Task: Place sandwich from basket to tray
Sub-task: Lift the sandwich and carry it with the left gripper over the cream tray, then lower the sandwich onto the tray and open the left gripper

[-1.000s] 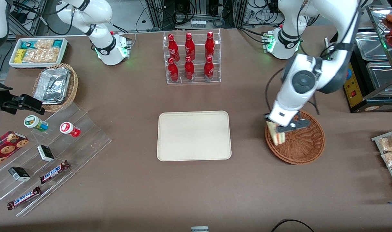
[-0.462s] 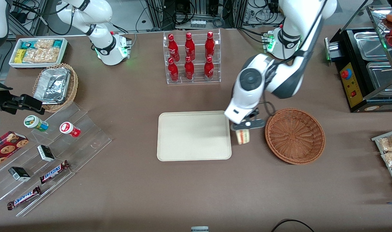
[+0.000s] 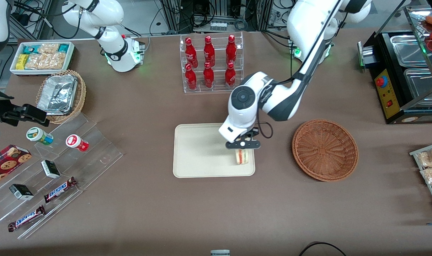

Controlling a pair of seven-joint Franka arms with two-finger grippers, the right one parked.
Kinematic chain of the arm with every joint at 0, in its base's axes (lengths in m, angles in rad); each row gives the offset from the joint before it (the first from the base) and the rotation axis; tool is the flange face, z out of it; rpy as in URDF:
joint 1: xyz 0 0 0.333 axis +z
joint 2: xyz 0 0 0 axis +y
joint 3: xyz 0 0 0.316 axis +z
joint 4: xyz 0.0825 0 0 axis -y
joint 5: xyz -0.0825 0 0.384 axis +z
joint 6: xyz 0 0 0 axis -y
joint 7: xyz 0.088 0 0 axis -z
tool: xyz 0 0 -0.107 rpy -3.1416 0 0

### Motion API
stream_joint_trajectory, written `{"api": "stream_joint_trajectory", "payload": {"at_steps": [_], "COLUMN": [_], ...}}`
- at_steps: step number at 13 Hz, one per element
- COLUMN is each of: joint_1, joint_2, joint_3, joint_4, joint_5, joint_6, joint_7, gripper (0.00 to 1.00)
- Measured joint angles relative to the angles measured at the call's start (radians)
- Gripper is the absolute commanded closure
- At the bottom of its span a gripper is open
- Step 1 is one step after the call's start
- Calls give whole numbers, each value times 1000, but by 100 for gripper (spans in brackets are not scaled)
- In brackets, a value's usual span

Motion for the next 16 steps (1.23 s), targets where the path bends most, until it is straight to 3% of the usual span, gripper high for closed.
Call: {"api": "stream_joint_trajectory", "payload": {"at_steps": [9,11,12,16], "joint_1": [-2,-2,-2,-21], "joint_2": [130,137,140,144], "joint_3": [-26,-26,-29,-40], "joint_4": [41,42,42,46], "joint_5": [0,0,0,1], "joint_6": [156,158,158,160], "joint_7": [33,36,36,36], "gripper": [100,16,0,0]}}
